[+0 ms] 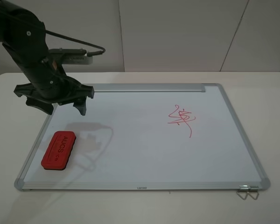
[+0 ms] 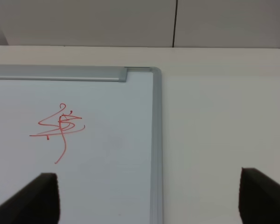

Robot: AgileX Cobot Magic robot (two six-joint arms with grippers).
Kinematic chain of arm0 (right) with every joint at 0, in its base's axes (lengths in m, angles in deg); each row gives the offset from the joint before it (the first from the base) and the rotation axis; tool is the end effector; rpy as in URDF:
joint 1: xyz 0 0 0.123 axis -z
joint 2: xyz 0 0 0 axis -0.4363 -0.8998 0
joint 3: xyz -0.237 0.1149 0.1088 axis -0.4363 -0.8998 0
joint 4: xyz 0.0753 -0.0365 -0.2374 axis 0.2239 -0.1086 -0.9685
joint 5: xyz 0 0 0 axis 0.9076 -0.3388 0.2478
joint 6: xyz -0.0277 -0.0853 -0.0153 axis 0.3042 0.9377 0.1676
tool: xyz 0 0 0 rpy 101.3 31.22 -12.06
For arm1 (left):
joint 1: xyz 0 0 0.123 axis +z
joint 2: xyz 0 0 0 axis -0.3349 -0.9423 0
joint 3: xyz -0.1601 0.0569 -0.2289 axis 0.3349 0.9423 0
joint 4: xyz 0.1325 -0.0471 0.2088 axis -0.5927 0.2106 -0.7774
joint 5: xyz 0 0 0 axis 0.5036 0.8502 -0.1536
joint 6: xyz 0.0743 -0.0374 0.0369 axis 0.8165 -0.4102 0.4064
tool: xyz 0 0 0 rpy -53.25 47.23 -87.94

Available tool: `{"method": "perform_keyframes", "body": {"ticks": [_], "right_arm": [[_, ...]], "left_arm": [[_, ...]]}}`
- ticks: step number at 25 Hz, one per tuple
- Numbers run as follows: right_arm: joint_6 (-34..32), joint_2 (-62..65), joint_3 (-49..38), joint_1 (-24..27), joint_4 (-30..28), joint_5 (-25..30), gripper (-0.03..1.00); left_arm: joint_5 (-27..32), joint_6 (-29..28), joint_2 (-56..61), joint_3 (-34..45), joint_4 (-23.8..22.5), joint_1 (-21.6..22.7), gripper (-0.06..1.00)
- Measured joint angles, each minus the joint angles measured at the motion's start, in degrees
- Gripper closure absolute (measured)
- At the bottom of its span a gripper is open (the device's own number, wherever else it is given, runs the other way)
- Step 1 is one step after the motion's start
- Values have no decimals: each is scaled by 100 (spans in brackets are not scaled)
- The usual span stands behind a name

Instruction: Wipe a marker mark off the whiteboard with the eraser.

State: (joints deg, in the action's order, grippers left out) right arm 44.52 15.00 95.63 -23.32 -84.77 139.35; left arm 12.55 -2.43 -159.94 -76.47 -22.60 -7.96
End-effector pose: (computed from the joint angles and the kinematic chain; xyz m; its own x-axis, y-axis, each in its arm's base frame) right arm -0.0079 0.0003 0.2825 -0.4325 0.0053 -0.9016 0.0384 0.9992 -0.0125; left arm 0.2984 -0.1458 0.1940 -0.9471 0.0585 -0.3155 0.0730 0.9967 -0.0344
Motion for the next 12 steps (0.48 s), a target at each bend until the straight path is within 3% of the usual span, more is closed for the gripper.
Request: {"method": "perform_keyframes", "body": {"ticks": [6,12], "right_arm": [[0,0,0,0,0,0,27],[0,0,0,0,0,0,27]], "left_arm": [[141,769,961,-223,46,86,17],[441,1155,2516,208,45,894,17]]}}
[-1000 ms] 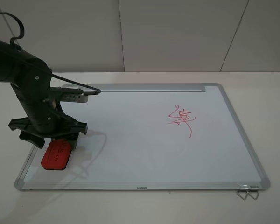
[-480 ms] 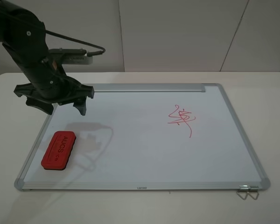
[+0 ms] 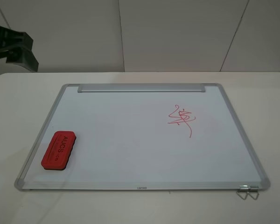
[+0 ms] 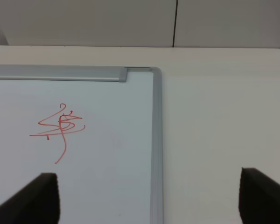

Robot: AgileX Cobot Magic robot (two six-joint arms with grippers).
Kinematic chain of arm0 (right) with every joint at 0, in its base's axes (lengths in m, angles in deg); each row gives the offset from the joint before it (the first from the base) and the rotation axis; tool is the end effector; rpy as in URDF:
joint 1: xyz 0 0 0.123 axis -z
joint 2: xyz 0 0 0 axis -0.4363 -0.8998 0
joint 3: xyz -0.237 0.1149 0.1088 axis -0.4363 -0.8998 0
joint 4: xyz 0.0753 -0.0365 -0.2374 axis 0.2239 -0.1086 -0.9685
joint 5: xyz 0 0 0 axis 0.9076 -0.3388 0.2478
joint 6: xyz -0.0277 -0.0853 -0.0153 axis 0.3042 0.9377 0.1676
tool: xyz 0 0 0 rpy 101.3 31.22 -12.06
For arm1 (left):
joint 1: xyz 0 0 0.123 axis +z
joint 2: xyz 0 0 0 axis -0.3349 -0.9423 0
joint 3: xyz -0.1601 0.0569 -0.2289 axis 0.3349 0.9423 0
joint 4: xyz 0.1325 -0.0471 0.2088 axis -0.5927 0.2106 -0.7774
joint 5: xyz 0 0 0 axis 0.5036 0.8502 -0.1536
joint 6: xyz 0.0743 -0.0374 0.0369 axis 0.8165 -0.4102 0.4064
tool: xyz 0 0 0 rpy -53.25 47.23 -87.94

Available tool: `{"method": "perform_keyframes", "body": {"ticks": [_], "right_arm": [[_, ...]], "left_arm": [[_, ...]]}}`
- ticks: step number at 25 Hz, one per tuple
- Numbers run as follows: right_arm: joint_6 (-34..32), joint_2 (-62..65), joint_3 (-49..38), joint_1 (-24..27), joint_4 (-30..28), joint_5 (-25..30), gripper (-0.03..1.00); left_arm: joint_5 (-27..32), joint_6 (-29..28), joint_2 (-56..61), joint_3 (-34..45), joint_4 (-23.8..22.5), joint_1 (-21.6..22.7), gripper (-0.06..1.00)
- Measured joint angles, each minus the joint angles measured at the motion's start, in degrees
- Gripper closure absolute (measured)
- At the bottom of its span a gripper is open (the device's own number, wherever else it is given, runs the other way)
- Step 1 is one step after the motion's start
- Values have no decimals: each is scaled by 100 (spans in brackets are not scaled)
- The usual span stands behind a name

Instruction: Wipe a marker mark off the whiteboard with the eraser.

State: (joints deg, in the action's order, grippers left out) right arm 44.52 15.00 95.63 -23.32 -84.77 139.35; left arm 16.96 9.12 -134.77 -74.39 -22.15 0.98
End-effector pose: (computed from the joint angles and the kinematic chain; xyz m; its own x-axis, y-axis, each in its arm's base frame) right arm -0.0079 0.0003 0.2825 -0.4325 0.0053 -0.9016 0.0384 0.9992 -0.0125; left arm 0.2510 -0.0750 0.3128 -0.8011 0.0508 -0.5963 0.0975 0.9942 -0.0462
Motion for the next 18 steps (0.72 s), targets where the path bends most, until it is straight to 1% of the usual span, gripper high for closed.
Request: {"method": "perform_keyframes", "body": {"ticks": [3,10,13,18], "right_arm": [[0,0,0,0,0,0,27],[0,0,0,0,0,0,27],[0,0,0,0,0,0,27],[0,0,0,0,0,0,27]], "left_arm": [[131,111,922,402,-1,202,17],[622,282,3164,1231,65,210,17],[923,333,4055,1430,82,210,17],[1396,375,5067,1596,87,210,17]]}}
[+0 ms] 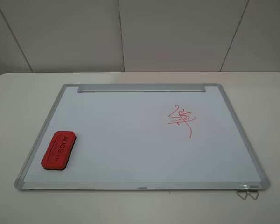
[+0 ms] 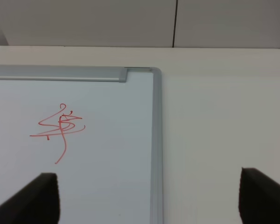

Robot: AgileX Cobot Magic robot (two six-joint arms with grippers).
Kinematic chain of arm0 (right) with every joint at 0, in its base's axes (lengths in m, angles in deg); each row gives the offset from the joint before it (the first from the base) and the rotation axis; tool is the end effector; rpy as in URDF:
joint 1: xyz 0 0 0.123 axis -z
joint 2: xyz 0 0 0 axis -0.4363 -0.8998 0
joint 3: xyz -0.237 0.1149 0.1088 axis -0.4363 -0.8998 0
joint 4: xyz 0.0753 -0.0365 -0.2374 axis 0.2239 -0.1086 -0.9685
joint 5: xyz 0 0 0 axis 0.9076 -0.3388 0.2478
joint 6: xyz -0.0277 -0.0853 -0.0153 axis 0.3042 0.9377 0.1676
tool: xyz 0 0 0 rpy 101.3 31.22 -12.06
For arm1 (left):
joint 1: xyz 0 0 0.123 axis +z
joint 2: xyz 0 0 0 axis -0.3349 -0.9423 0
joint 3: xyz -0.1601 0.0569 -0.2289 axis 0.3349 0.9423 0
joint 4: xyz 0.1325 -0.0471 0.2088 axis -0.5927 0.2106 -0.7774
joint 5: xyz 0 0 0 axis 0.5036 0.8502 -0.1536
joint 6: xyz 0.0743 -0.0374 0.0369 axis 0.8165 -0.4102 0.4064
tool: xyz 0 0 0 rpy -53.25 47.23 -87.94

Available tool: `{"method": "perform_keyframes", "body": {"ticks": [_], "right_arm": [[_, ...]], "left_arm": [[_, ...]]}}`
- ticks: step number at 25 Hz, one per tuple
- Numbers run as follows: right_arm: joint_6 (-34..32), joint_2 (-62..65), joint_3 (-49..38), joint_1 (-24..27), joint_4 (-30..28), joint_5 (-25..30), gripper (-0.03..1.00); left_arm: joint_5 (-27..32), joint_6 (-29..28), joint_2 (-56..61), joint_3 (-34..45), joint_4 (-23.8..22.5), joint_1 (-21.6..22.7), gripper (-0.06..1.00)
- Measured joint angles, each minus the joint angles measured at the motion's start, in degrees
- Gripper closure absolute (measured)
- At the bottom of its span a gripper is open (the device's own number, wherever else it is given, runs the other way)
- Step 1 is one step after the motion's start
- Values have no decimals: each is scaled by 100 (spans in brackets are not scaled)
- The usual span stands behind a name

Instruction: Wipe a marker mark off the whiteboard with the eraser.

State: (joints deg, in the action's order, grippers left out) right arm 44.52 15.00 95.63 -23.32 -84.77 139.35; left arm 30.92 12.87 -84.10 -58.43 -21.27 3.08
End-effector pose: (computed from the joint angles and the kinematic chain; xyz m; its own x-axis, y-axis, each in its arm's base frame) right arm -0.0079 0.0003 0.2825 -0.4325 0.0053 -0.9016 0.0384 0.9992 -0.0125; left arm 0.0487 -0.0044 0.3464 -0.5485 -0.0223 -0.8358 0.1008 0.9906 -0.0926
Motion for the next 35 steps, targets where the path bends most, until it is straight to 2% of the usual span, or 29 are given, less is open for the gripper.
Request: {"method": "perform_keyframes", "body": {"ticks": [5,13,22,35], "right_arm": [[0,0,0,0,0,0,27],[0,0,0,0,0,0,27],[0,0,0,0,0,0,27],[0,0,0,0,0,0,27]], "left_arm": [[247,261,729,298,155,0,17],[236,891,1554,1390,487,0,17],[229,1213,2302,1438,664,0,17],[229,1227,2321,1438,664,12,17]]}}
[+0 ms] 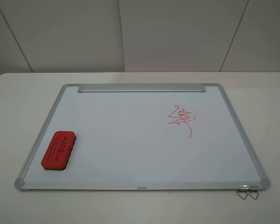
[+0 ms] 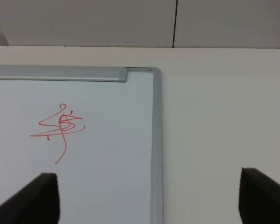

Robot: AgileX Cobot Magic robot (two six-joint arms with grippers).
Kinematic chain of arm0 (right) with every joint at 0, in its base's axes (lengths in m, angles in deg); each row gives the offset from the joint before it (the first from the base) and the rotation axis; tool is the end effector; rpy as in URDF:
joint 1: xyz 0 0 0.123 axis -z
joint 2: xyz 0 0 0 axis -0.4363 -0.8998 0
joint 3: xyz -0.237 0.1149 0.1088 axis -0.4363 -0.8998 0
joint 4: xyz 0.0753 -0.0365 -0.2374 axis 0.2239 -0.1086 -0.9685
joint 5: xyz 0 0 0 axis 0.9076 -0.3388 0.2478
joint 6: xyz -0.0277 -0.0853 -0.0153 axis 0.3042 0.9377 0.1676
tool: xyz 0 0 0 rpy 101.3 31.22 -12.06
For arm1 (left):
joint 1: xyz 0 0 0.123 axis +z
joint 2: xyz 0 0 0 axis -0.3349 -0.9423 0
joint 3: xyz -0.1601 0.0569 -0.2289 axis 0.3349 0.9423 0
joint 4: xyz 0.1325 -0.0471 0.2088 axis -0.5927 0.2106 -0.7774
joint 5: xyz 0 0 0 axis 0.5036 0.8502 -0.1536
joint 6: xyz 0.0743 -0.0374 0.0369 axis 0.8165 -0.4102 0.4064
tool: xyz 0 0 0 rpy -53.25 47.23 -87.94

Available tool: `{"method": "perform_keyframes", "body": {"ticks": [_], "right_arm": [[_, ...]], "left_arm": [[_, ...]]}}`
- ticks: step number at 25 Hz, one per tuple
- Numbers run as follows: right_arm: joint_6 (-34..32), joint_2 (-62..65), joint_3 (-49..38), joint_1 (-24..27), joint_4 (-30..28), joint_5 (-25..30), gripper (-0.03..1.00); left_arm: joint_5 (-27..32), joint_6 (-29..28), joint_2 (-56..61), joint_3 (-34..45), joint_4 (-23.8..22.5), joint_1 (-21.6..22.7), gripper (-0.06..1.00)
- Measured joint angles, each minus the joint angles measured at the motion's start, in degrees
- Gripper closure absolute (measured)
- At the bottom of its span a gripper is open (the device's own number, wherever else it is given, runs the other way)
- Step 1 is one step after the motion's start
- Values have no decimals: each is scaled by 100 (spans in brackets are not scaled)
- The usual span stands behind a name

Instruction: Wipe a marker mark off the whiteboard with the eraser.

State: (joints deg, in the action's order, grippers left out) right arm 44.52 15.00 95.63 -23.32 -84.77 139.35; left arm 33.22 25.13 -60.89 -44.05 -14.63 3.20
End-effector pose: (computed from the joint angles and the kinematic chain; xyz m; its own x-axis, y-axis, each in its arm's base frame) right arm -0.0079 0.0003 0.2825 -0.4325 0.0053 -0.9016 0.0384 0.9992 -0.0125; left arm -0.0058 0.0024 0.2783 -0.4372 0.1012 -0.8937 0.2638 0.9644 -0.0199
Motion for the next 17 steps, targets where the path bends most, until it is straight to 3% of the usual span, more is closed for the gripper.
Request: {"method": "perform_keyframes", "body": {"ticks": [4,12,17], "right_arm": [[0,0,0,0,0,0,27],[0,0,0,0,0,0,27],[0,0,0,0,0,0,27]], "left_arm": [[0,6,0,0,0,393,17],[0,6,0,0,0,1829,17],[0,6,0,0,0,1879,17]]}}
